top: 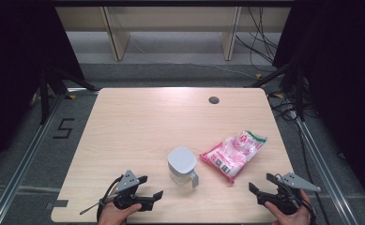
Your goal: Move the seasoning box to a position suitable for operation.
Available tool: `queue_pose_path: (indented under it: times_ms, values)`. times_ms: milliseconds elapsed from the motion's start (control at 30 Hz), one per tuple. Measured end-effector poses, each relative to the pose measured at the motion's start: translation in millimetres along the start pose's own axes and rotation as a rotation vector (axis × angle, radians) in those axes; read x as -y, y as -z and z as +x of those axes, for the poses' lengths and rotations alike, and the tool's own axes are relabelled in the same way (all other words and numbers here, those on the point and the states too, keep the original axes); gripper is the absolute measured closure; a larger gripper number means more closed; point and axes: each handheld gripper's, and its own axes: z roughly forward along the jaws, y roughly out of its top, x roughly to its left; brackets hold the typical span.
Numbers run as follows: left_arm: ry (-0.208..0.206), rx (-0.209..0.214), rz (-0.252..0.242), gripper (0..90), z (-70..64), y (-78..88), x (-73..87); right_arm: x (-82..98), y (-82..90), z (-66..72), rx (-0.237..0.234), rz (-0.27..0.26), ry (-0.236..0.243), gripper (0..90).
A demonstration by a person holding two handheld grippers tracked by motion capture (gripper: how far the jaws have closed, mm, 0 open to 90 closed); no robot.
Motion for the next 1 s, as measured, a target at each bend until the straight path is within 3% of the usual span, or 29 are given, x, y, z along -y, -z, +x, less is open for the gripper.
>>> queue_pose_path:
  times_ms: [33,67,133,200,233,267,367,433,500,533,600,633,733,800,900,933,1000]
  values:
    - [-0.007,-0.007,0.014,14.8,0.5,0.6,0.4,0.5,-1.9,1.6,-0.051,-0.047,-0.007,20.7]
    - [0.000,-0.002,0.001,14.9,-0.4,-0.6,1.0,0.5,-2.0,4.2,-0.077,-0.036,-0.006,19.8]
    - [-0.008,-0.013,0.003,14.8,-1.6,-0.7,1.1,1.9,-5.9,7.9,-0.044,0.004,0.048,20.8]
    - [-0.043,-0.024,0.020,14.8,0.4,-0.1,1.1,2.9,-5.9,8.9,-0.008,0.035,0.045,20.9]
    - [-0.019,-0.014,-0.002,14.7,-1.4,-1.1,1.3,2.7,-5.8,8.4,0.001,0.038,0.043,20.9]
    - [-0.018,-0.013,-0.005,14.7,-1.7,-1.3,1.4,2.6,-5.2,5.2,-0.007,0.033,0.080,21.0]
    - [-0.026,-0.021,0.006,14.7,-1.3,-1.4,1.4,4.1,-6.2,8.3,-0.001,0.051,0.041,21.4]
    - [-0.052,-0.041,0.029,14.8,1.0,-0.5,1.6,4.2,-8.3,5.5,0.003,0.049,0.083,22.2]
    - [-0.026,-0.029,0.002,14.7,-0.8,-2.0,2.1,4.2,-8.0,5.0,0.007,0.052,0.090,22.4]
    - [-0.058,-0.047,0.034,14.8,1.1,0.0,1.4,4.2,-8.0,5.0,0.009,0.053,0.093,22.4]
    - [-0.028,-0.036,0.009,14.8,-1.6,-1.2,1.8,4.3,-8.1,5.0,0.011,0.058,0.096,22.4]
    - [-0.052,-0.029,0.008,14.7,-0.4,-1.4,1.4,4.3,-8.3,5.1,0.011,0.058,0.096,22.4]
    - [-0.029,-0.030,0.009,14.7,-1.7,-1.3,1.6,4.4,-8.4,5.2,0.008,0.060,0.096,22.5]
    - [-0.044,-0.038,0.017,14.8,-0.5,-0.7,1.6,4.3,-8.4,5.7,0.012,0.062,0.091,22.5]
    - [-0.024,-0.028,-0.004,14.8,-3.4,-1.5,1.7,4.3,-8.4,5.4,0.015,0.062,0.094,22.7]
    - [-0.047,-0.039,0.020,14.8,-2.9,-0.1,1.2,4.3,-8.0,4.9,0.007,0.062,0.098,22.7]
    - [-0.023,-0.012,-0.001,14.7,-7.3,-2.3,1.3,4.1,-7.4,5.5,-0.011,0.059,0.085,22.7]
